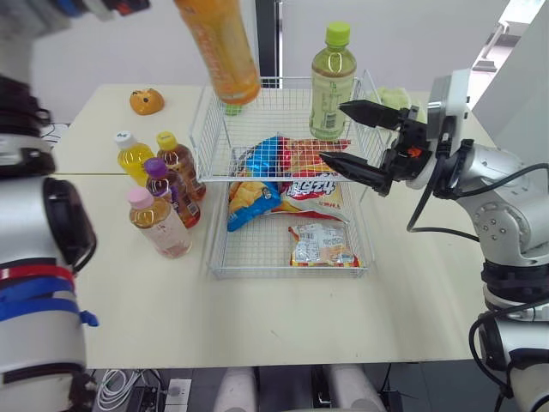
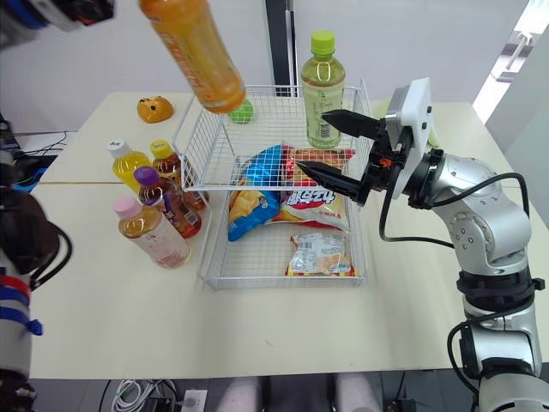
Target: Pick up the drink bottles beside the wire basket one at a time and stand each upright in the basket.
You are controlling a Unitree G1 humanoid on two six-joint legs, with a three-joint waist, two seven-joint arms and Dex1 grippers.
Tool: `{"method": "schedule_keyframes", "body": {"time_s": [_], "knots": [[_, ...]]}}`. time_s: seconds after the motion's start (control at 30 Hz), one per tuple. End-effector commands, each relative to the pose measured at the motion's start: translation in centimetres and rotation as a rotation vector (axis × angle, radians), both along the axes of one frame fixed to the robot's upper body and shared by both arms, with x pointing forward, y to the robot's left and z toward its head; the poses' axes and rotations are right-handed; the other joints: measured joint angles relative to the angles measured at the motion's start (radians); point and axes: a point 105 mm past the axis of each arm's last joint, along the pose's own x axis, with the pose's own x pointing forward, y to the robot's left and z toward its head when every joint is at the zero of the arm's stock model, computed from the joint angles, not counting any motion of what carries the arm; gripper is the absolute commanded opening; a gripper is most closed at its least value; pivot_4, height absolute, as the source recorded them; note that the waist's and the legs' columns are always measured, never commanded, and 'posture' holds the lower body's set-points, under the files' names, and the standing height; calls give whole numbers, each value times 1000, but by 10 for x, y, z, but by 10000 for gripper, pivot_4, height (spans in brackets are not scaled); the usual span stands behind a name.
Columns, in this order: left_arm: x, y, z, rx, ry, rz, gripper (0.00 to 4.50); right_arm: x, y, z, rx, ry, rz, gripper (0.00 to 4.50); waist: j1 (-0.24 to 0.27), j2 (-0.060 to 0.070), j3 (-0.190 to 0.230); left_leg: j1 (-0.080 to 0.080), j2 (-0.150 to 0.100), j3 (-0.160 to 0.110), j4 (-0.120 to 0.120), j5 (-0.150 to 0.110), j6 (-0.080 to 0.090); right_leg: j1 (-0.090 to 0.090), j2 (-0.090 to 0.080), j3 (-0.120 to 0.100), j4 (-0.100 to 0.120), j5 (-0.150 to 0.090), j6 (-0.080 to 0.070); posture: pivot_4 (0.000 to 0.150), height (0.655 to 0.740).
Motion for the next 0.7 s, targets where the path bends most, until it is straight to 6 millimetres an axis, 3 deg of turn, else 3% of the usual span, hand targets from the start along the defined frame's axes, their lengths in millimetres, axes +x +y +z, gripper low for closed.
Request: {"method": "schedule_keyframes", "body": {"time_s": [0.03, 0.33, 0.7], "knots": [[4, -17, 14, 10, -118, 12, 13614, -10, -9, 13, 13, -62, -46, 45000, 4, 0, 0, -1, 0, 0, 0, 0, 0, 0, 0, 0, 0, 0, 0, 1500, 7400], [34, -58, -8, 56, -137, 43, 13614, -20, -18, 9, -11, -61, -113, 45000, 2, 0, 0, -11, -1, 0, 2, 0, 0, -10, -1, 0, 1, 0, 0, 1500, 7400], [43, -81, -18, 43, -126, 27, 13614, -26, -24, 10, -5, -65, -160, 45000, 3, 0, 0, -11, -1, 0, 2, 0, 0, -10, -1, 0, 1, 0, 1, 1500, 7400]]}}
